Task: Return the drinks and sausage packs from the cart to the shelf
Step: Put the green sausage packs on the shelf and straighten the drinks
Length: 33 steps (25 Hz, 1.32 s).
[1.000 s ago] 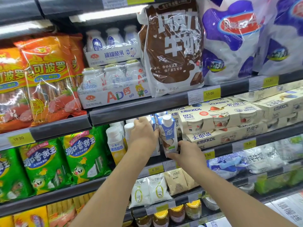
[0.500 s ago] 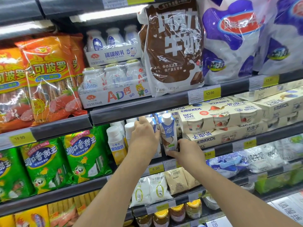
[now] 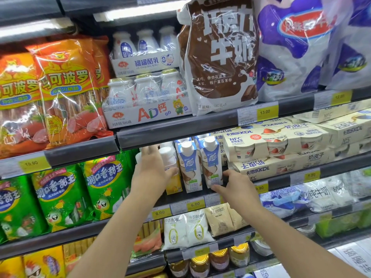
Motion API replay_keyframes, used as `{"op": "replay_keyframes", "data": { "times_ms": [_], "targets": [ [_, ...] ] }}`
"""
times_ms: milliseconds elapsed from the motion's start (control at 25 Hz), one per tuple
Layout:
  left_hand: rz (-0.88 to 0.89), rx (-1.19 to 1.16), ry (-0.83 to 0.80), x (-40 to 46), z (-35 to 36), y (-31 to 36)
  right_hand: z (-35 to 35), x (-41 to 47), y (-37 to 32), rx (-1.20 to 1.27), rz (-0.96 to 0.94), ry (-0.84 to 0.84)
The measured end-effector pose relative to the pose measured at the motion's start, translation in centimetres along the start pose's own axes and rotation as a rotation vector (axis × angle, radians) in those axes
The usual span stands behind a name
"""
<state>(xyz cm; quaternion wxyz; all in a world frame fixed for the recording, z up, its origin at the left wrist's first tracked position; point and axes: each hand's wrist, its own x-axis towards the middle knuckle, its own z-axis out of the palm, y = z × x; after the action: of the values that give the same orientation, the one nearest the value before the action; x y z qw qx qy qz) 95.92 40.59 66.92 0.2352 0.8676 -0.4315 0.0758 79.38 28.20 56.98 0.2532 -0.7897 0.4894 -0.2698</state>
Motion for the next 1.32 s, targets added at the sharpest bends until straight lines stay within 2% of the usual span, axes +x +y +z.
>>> {"op": "replay_keyframes", "data": {
  "times_ms": [320, 440, 560, 680, 720, 960, 1120, 1160, 1240, 1320],
  "targets": [
    [-0.035, -0.068, -0.2, 1.8, 0.7, 0.1, -0.1, 0.6, -0.2, -0.006, 0.046, -0.054],
    [-0.013, -0.078, -0.201, 2.0, 1.1, -0.1, -0.3, 0.6, -0.4, -0.007, 0.055, -0.058],
    [0.08, 0.02, -0.18, 2.0, 1.0, -0.5, -0.3, 0.5, -0.6, -0.03, 0.064, -0.059],
    [0.009, -0.157, -0.22, 1.9, 0.8, -0.8, -0.4, 0.5, -0.7, -0.029, 0.075, -0.071],
    [0.008, -0.151, -0.221, 1.8, 0.7, -0.8, -0.5, 0.5, -0.7, -0.022, 0.078, -0.079],
    [-0.036, -0.221, -0.21, 1.3, 0.4, -0.8, -0.8, 0.4, -0.9, 0.019, 0.068, -0.106],
    [0.123, 0.021, 0.025, -0.6, -0.8, -2.9, -0.7, 0.5, -0.7, 0.077, 0.065, -0.125],
    [0.116, 0.028, 0.073, -1.0, -1.1, -3.6, -0.7, 0.5, -0.7, 0.082, 0.068, -0.13],
    [-0.001, -0.032, 0.078, -1.2, -1.2, -5.2, -0.7, 0.6, -0.7, 0.08, 0.069, -0.136],
    [-0.13, -0.136, 0.004, -0.7, -0.2, -5.9, -0.7, 0.6, -0.7, 0.076, 0.06, -0.138]
  ]
}}
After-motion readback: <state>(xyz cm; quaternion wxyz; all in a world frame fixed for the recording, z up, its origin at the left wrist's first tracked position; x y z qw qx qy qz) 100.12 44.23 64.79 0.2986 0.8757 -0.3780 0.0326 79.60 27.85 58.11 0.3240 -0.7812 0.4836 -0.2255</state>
